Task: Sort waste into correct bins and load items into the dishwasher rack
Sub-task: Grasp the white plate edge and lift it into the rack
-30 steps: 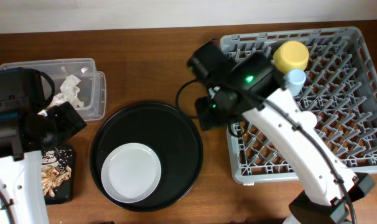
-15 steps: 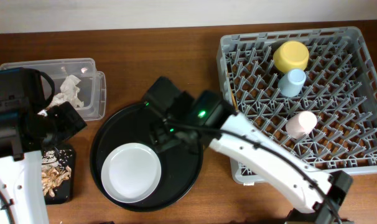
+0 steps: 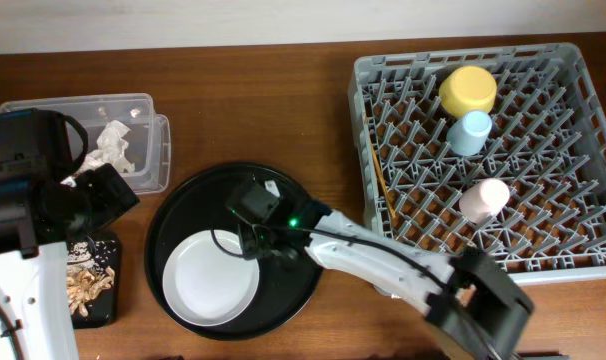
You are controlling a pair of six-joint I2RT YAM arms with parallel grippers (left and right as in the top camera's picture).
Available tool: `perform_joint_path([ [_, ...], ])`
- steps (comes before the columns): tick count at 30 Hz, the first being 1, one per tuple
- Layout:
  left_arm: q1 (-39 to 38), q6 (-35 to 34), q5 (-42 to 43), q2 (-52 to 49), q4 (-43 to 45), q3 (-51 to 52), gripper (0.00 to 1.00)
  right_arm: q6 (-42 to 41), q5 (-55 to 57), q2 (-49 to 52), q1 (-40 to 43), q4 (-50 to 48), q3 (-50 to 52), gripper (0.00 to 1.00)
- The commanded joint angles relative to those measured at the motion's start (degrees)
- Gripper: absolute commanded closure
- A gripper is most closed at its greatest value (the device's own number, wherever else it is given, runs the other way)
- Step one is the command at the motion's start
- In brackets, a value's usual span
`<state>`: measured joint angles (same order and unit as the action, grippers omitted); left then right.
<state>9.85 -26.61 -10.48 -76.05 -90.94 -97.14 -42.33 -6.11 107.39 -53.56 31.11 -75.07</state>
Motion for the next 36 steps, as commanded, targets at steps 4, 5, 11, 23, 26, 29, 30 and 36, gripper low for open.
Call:
perform_joint_path([
  [4,0.35,-0.52,0.17,0.70,-0.04,-0.61,0.01,-3.26,-5.90,2.97,-0.90,-2.60,1.22,0.62],
  [5,0.35,-0.52,0.17,0.70,-0.04,-0.61,0.01,-3.91,-4.79,3.19,-1.27,-2.23,1.27,0.63],
  [11,0.35,-0.52,0.17,0.70,-0.04,-0.61,0.01,-7.08,0.96,5.64,-2.73,-0.07,1.31,0.60],
  [23,0.35,-0.52,0.17,0.70,-0.04,-0.61,0.01,-7.96,0.26,7.43,-4.17,-1.07,0.98,0.96],
  [26,0.35,-0.52,0.17,0.70,-0.04,-0.61,0.01,-7.91,0.42,6.03,-2.51,2.34,-1.07,0.96],
  [29,0.35,-0.52,0.17,0.70,-0.04,-0.61,0.01,-7.67,5.20,2.01,3.52,12.24,-5.84,0.96],
  [30,0.35,-0.52,0.17,0.70,-0.04,-0.61,0.01,-7.65,7.19,0.83,5.35,15.15,-7.21,0.96],
  [36,0.35,-0.52,0.17,0.70,-0.04,-0.61,0.01,3.37,16.39,-7.69,20.96,29.59,-17.77,0.96],
])
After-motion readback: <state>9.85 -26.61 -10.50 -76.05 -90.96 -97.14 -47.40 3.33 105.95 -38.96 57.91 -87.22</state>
